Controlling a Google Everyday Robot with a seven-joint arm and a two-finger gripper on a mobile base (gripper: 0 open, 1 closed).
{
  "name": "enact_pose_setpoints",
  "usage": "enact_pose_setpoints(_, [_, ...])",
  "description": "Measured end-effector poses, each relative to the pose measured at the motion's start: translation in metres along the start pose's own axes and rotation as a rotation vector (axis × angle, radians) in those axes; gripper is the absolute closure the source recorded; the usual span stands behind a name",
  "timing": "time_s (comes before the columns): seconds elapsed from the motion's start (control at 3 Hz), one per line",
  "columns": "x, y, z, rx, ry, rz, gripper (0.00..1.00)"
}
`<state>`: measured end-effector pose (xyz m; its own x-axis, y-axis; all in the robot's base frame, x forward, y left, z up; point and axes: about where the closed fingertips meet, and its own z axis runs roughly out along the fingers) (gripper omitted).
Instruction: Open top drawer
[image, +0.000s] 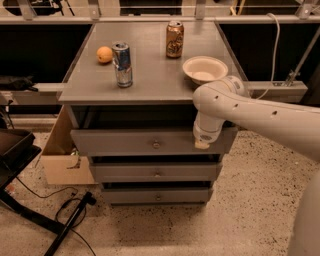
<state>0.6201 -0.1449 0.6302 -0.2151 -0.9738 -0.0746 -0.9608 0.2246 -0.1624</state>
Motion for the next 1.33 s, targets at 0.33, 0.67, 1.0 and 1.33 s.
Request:
enact_pose_setpoints(0.33, [0.0004,0.0026,-0.0042,-0.009,0.0,-0.004,1.0])
enact_pose_setpoints(0.67, [-0.0008,0.0001,-0.0067,-0.009,0.0,-0.004,1.0])
enact_pose_setpoints(1.0, [-0.0018,-0.0018,-0.0121,-0.009,0.0,-0.004,1.0])
enact_pose_setpoints(1.33, [-0.0006,0.0053,-0.0139,-0.028,-0.001,-0.012,1.0])
